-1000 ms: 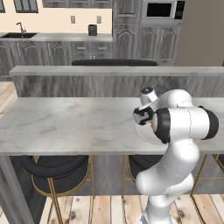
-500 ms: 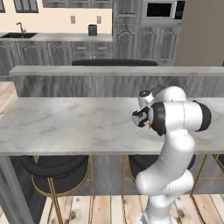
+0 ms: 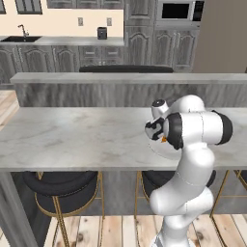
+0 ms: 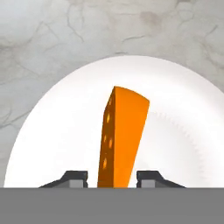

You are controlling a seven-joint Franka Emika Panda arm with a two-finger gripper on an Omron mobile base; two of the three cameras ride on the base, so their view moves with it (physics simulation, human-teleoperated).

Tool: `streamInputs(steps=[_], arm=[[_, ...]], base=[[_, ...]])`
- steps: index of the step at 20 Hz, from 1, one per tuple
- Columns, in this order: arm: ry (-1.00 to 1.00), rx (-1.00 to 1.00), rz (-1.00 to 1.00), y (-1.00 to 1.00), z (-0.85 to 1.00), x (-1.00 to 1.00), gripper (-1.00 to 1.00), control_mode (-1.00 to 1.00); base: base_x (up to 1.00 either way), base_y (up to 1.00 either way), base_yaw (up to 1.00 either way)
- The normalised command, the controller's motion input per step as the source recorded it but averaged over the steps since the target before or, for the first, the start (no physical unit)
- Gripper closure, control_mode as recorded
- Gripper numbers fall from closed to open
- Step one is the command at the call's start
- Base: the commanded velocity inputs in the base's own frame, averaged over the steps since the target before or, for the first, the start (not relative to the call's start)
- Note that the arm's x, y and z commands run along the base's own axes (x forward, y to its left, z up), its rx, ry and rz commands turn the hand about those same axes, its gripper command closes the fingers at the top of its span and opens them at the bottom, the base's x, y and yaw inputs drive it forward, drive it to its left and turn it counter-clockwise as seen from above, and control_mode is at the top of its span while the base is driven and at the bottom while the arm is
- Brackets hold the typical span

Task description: Take the cheese, fish, and corn from the fridge and place them on the plate on the dining counter to create an appetizer plate.

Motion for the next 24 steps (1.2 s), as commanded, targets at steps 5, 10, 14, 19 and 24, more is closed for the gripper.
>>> streamInputs(steps=[5,10,14,19,24], arm=[[-0.08,0.0,0.0,0.0,0.19,-0.3,-1.0,-1.0],[-0.07,0.0,0.0,0.0,0.64,-0.28,-1.0,-1.0],[-0.16,0.0,0.0,0.02,0.98,-0.56,-1.0,-1.0],[-0.1,0.0,0.0,0.01,1.0,-0.61,-1.0,-1.0],[0.0,0.01,0.08,0.0,1.0,-0.87,-1.0,-1.0]], base=[[0.0,0.0,0.0],[0.0,0.0,0.0],[0.0,0.0,0.0],[0.0,0.0,0.0],[0.0,0.0,0.0]])
